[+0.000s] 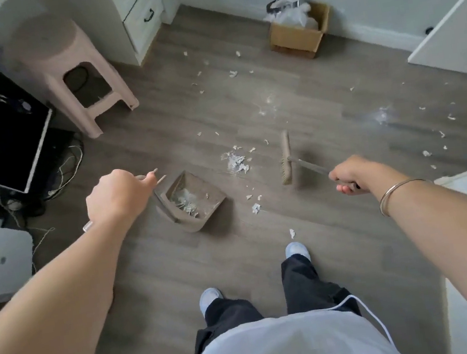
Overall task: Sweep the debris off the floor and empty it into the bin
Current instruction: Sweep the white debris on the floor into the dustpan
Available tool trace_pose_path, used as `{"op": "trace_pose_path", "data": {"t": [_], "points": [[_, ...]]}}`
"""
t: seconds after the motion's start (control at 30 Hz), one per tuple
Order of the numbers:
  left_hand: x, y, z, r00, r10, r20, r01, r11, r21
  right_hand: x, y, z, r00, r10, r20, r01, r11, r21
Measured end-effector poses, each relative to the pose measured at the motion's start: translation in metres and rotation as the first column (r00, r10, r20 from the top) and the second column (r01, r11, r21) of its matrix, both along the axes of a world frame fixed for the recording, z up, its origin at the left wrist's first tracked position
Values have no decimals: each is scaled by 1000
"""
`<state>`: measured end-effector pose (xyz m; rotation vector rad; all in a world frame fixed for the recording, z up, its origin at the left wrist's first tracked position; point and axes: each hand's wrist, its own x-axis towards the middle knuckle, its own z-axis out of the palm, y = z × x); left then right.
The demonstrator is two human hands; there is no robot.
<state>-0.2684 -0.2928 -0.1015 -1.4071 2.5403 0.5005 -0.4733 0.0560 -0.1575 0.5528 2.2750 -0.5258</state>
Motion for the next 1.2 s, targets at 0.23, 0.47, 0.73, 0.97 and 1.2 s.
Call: {"op": "trace_pose_path", "data": {"t": [0.23, 0.47, 0.73, 0.97, 1.2], "points": [[-3, -23, -4, 988, -156, -3, 156, 988, 15, 90, 8, -10, 996, -46, 73, 30, 978, 207], [0, -42, -19, 975, -220, 28, 220, 975, -14, 143, -27, -57, 896, -335, 292, 337, 941, 44], [3, -81, -20, 980, -191, 50, 193, 981, -25, 115, -93, -62, 851, -357, 385, 431, 894, -123], [-18, -116, -18, 984, -154, 85, 158, 987, -36, 73, -149, -69, 867, -341, 364, 435, 874, -216], [-79, -157, -17, 991, -93, 96, 98, 994, -50, -11, -204, -81, 844, -380, 379, 496, 823, -278]]}}
